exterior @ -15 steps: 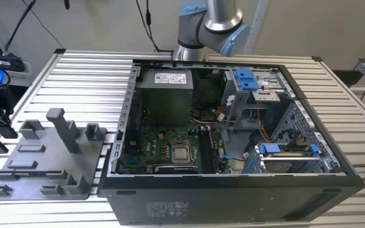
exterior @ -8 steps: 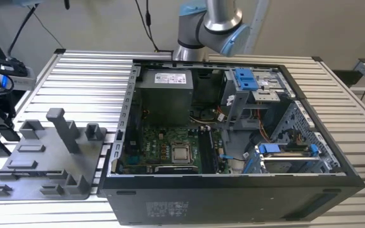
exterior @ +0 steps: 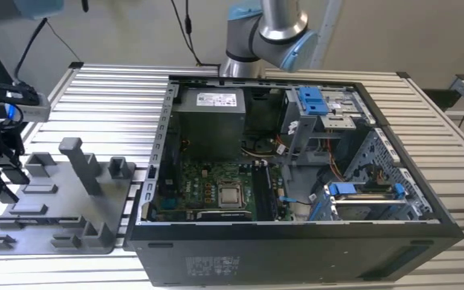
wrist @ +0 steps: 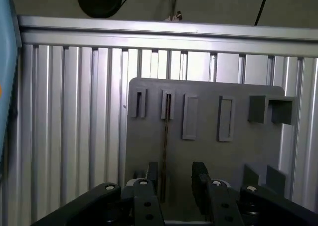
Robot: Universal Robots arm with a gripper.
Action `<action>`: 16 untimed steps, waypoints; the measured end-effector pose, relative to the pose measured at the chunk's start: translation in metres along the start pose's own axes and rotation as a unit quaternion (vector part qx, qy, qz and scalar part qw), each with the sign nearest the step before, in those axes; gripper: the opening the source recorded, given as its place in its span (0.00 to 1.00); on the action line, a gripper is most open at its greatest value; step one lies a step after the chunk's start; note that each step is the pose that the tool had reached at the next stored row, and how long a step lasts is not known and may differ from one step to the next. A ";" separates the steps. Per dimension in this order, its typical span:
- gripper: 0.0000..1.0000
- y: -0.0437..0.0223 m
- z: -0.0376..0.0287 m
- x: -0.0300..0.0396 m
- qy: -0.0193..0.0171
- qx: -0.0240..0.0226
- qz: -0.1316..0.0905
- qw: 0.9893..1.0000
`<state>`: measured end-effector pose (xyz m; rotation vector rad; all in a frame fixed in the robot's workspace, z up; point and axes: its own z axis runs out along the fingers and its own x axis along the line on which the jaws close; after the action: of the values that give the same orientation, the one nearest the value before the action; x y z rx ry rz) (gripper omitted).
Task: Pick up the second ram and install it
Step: 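Pick up the second ram and move it above second insertion slot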
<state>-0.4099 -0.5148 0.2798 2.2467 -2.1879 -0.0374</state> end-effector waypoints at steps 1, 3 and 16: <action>0.42 0.0000 0.0016 0.0000 0.000 0.000 0.000 1.000; 0.42 -0.0001 0.0048 0.0001 0.000 0.001 0.000 1.000; 0.42 0.0000 0.0225 0.0003 0.000 0.006 -0.002 1.000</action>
<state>-0.4104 -0.5149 0.2573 2.2573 -2.1885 -0.0244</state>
